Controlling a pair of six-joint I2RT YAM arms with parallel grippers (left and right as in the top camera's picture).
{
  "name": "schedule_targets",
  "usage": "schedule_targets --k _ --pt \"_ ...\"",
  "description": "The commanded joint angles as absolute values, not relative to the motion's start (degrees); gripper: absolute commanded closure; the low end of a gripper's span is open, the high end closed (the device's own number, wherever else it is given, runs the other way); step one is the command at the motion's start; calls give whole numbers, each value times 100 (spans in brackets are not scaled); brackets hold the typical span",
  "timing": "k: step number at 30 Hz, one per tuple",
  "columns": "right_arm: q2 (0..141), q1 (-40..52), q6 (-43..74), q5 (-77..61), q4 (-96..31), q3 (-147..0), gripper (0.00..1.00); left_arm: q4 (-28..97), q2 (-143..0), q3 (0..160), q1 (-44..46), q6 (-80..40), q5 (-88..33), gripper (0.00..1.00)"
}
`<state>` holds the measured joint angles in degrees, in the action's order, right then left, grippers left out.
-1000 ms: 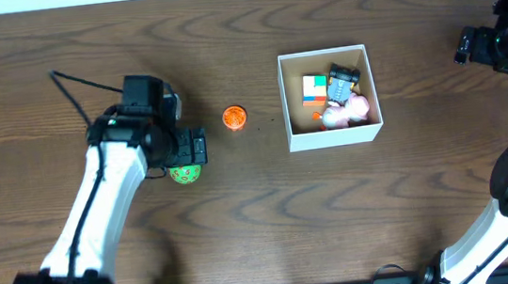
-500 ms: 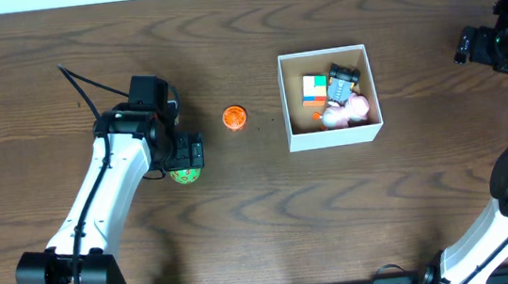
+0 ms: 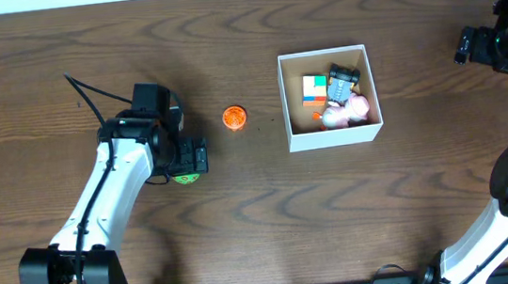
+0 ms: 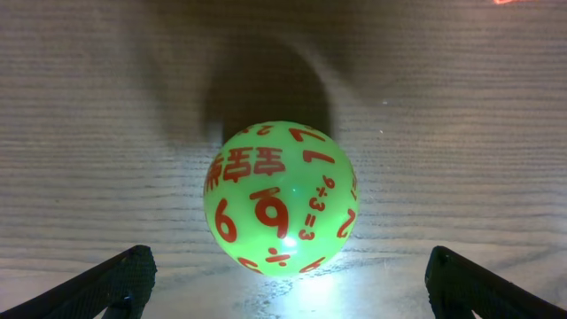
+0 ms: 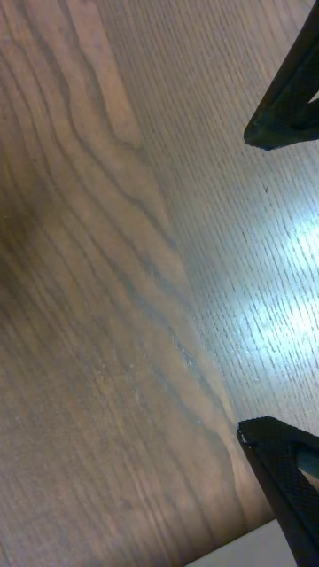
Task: Pack container
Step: 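Reach left gripper forward over the green numbered ball, then lower left gripper and close it around the green ball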
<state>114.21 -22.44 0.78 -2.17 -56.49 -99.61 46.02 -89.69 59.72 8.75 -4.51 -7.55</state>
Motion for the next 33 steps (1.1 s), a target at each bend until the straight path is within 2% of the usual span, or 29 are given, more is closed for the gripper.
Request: schedule_targets --k 1,15,29,32,33 --pt "11461 -2283 14 -242 -5653 -9950 1 4598 -9006 5929 882 -504 -834 2" --pt "11461 -2283 14 -242 -5653 -9950 1 4423 -9727 5929 882 -504 -786 2" --pt "11461 -2283 14 -242 -5653 -9950 1 4383 -9800 5929 882 -504 -659 1" --pt "11461 -2283 14 -242 -5653 -9950 1 4390 -9802 5929 882 -504 -659 10" --pt "11461 -2283 14 -242 -5653 -9950 1 4390 -9802 5929 882 -504 -659 10"
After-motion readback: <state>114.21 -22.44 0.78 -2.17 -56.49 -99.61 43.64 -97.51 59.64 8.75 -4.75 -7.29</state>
